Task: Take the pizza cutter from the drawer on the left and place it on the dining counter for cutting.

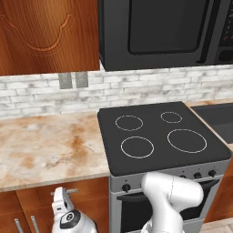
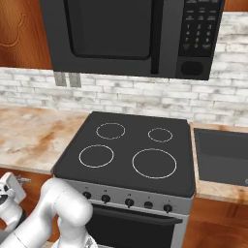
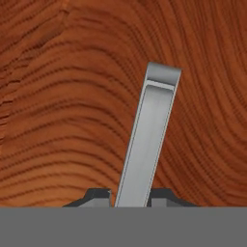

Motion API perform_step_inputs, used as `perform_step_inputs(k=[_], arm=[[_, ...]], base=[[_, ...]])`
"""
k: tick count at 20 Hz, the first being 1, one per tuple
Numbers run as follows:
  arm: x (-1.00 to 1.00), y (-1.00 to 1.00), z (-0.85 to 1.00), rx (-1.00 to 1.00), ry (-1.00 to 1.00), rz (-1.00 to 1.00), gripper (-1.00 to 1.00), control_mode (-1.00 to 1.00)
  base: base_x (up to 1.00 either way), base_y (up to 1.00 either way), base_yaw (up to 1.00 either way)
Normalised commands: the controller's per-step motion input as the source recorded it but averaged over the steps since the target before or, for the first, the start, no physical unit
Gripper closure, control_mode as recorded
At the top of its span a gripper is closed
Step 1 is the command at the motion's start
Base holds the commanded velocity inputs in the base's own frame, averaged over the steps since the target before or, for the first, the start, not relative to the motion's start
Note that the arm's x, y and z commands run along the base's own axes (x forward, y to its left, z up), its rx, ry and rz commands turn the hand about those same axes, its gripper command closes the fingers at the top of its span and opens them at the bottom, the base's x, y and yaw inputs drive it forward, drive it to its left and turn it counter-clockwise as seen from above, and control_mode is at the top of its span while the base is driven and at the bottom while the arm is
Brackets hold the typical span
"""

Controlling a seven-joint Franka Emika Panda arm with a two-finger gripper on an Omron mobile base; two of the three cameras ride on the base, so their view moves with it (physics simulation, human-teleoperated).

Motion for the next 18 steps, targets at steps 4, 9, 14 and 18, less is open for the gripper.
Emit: perform_step_inputs(k=[4, 9, 14, 18], arm=[[-0.27, 0.00, 0.00, 0.00, 0.00, 0.00, 1.00, -1.00], [-0.73, 0.01, -0.04, 0.00, 0.00, -0.02, 1.00, -1.00], [-0.90, 0.03, -0.04, 0.00, 0.00, -0.03, 1.00, -1.00], [-0.88, 0.09, -0.07, 0.00, 0.05, -0.02, 1.00, -1.00]], base=[[0.00, 0.00, 0.00], [0.00, 0.00, 0.00], [0.00, 0.00, 0.00], [0.00, 0.00, 0.00]])
